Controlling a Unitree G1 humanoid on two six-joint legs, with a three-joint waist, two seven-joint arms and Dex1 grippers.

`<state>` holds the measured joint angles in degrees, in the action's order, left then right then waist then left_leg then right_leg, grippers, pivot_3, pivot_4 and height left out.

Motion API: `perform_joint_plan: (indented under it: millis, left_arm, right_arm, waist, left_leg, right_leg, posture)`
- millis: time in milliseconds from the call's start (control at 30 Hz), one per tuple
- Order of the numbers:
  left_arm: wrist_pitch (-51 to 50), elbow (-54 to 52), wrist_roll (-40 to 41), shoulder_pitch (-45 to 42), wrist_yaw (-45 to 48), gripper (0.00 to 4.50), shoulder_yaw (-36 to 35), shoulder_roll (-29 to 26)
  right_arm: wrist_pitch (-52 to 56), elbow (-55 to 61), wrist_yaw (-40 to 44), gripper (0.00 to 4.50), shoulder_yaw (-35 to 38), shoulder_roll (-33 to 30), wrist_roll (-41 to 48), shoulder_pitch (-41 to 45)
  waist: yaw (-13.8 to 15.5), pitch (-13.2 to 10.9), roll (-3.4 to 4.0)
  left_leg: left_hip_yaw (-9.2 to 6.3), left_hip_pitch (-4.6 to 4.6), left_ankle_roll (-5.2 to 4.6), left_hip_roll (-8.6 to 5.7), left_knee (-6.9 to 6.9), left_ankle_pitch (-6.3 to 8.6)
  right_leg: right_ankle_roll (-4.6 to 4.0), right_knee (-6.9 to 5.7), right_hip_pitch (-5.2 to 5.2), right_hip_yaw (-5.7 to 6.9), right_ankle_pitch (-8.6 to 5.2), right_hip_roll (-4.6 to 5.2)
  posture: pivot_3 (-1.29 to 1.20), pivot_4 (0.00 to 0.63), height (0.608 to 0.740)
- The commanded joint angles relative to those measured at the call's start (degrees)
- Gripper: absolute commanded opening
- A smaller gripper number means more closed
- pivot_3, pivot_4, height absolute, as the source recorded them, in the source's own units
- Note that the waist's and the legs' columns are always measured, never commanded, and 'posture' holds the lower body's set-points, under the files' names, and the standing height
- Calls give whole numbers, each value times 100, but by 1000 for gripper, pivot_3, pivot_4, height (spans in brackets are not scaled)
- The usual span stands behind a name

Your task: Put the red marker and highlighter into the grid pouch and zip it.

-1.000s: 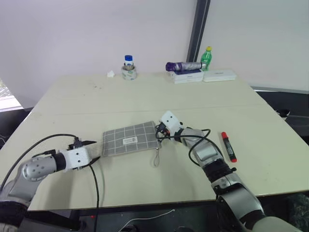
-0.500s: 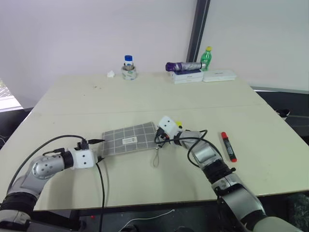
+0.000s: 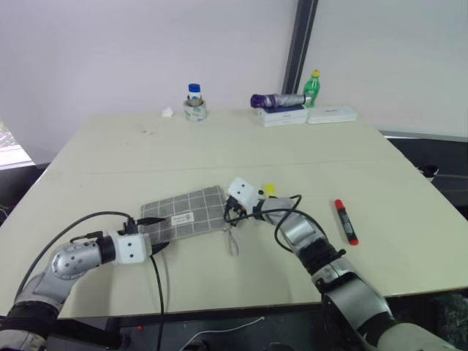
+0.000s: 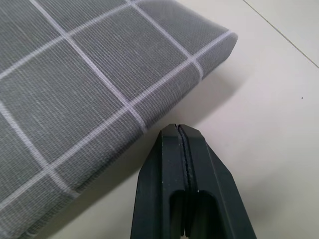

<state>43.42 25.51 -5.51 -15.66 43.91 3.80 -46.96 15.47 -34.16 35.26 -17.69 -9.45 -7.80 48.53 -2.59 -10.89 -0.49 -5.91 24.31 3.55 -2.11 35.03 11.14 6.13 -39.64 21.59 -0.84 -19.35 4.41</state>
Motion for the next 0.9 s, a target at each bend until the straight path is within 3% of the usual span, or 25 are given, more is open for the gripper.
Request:
perform_joint_plan:
  millis: [33,233,500,700,900]
  left_arm:
    - [-17,-39,-29,90,-11,3137,-8,-88]
    - [-93,14,-55,167,-125,3137,-116,-190]
    - [-553,-814,753,1242,300,3137,-586,-769]
    - [-622,-652,193,1481,-290,3137,-1043,-1067]
    - [-682,-313,-523,1192,-981,3137,-998,-1084]
  right_arm:
    - [-138,0,-15,0,40,46,-18,143]
    - [-125,65,-39,0,56,43,-17,113]
    - [-143,40,-84,0,139,-61,-5,154]
    - [-191,-62,-105,0,162,-29,5,242]
    - [-238,-133,-116,0,151,33,16,294]
  waist:
    - [0,0,0]
    - [-2,0,0]
    - [-126,0,0]
    - [-133,0,0]
    - [-131,0,0]
  left_leg:
    - [0,0,0,0,0,0]
    - [0,-2,0,0,0,0]
    - [0,-3,0,8,-8,0]
    - [0,-4,0,9,-6,0]
    - [0,-4,0,7,-6,0]
  right_leg:
    - [0,0,0,0,0,0]
    - [0,-3,0,0,0,-1]
    - [-1,-3,4,-4,-1,-6]
    - [-1,-3,3,-4,0,-8]
    - [-1,-4,3,-3,0,-8]
  posture:
    - [0,150,737]
    - [0,150,737]
    - [0,150,737]
    - [0,150,737]
    - [0,150,737]
